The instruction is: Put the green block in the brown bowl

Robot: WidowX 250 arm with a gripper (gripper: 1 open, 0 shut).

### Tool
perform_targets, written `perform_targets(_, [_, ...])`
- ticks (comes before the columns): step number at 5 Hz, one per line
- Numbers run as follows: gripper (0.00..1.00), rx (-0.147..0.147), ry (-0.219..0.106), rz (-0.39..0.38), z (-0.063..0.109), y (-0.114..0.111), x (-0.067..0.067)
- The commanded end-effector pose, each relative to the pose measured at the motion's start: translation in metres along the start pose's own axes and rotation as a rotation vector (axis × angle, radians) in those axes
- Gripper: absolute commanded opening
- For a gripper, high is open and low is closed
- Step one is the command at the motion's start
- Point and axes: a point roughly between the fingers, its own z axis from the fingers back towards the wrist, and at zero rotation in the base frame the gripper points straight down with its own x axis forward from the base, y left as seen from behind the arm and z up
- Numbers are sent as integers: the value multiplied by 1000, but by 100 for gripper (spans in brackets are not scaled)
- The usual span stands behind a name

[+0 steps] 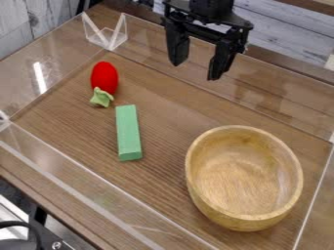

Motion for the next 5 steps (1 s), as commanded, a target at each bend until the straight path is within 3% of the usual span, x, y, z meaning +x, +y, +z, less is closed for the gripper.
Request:
perform_targets(1, [100, 0, 39, 19, -14, 0, -4])
perform_targets(3, [100, -26, 5, 293, -23, 43, -43])
perform_targets(4, [100, -51, -11, 424, -27, 63, -56])
perform_targets(5, [100, -63, -31, 495, -33, 70, -64])
